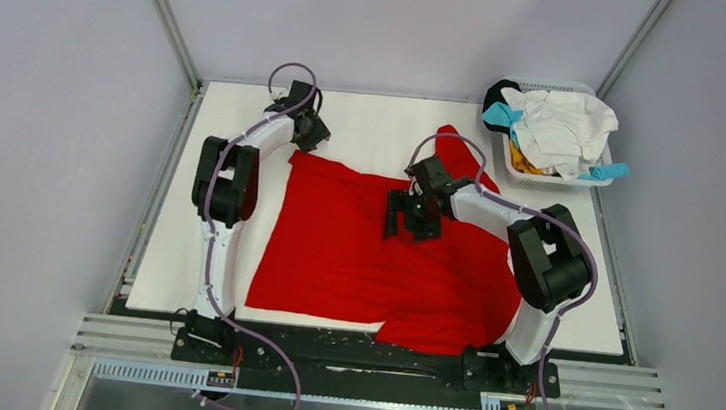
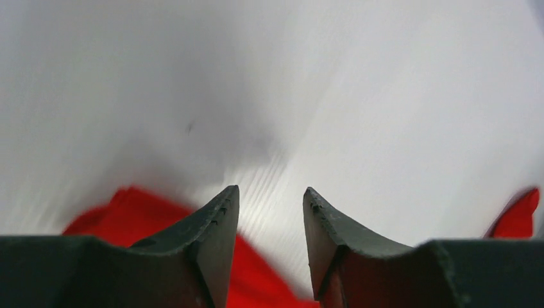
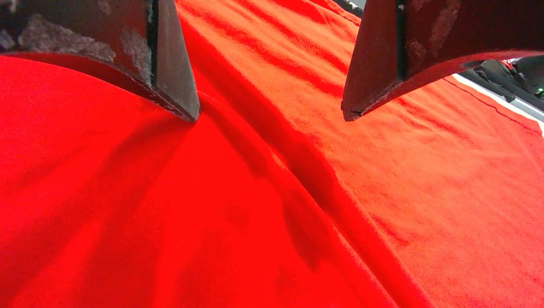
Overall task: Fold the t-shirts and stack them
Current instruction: Flatten out the tshirt
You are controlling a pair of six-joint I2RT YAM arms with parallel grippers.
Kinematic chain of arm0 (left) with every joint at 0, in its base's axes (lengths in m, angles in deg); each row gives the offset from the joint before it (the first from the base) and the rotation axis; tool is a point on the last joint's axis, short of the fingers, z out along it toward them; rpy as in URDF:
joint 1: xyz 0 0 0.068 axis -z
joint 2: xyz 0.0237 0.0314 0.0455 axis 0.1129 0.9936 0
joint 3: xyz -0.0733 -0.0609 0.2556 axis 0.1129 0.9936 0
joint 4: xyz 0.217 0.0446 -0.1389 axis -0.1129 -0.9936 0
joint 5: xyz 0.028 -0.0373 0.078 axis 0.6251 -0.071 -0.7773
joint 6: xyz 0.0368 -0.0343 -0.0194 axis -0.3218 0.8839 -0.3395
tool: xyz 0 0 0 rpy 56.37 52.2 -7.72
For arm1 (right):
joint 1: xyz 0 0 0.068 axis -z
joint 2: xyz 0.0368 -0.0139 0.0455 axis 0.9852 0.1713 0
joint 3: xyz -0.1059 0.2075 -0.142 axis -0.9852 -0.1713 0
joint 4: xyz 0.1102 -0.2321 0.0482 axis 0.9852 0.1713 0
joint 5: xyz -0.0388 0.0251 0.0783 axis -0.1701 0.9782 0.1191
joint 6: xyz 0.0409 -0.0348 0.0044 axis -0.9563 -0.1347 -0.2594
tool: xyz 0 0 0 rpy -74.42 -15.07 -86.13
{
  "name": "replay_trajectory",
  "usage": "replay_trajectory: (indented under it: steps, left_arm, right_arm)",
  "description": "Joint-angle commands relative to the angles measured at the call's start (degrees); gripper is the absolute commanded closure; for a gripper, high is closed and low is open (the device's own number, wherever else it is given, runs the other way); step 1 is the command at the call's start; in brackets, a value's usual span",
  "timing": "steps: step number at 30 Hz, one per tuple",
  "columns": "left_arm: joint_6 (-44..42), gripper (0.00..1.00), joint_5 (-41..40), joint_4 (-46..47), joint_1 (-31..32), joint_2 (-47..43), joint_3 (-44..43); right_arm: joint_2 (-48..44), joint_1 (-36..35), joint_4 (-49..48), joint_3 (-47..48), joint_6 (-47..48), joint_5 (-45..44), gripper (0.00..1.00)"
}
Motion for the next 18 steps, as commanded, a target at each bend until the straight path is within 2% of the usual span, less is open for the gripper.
replay_trajectory:
  steps: [1, 3, 5, 7, 9, 14, 18]
  left_arm:
    - [0.72, 0.57, -4.49, 1.99, -1.53, 5.65, -10.95]
    - [0.74, 0.53, -4.4, 1.57, -2.37, 9.3, -16.92]
    - [1.29, 0.55, -1.48, -1.54, -3.35, 12.33, -24.38]
    - [1.08, 0.57, -0.28, -3.74, -3.74, 12.04, -25.92]
    - [0.32, 0.57, 0.8, -1.67, -3.48, 7.03, -18.97]
    - [0.83, 0.55, -0.67, 6.86, -2.69, -12.25, 10.11]
    - [1.56, 0.57, 1.31, 7.72, -2.15, -17.79, 20.98]
  right_arm:
    - [3.05, -0.54, 3.49, -0.57, 2.1, -1.68, 0.1]
    - [2.71, -0.6, 3.58, -0.56, 2.42, -2.1, 0.1]
    - [2.49, -0.55, 3.8, -0.61, 2.65, -2.4, 0.09]
    - [2.54, -0.53, 3.75, -0.65, 2.68, -2.51, 0.09]
    - [2.86, -0.6, 3.75, -0.46, 2.73, -2.27, 0.09]
    - [3.59, -0.51, 4.2, -0.12, 2.75, -1.99, 0.09]
    - [3.8, -0.54, 4.1, -0.06, 2.73, -1.81, 0.09]
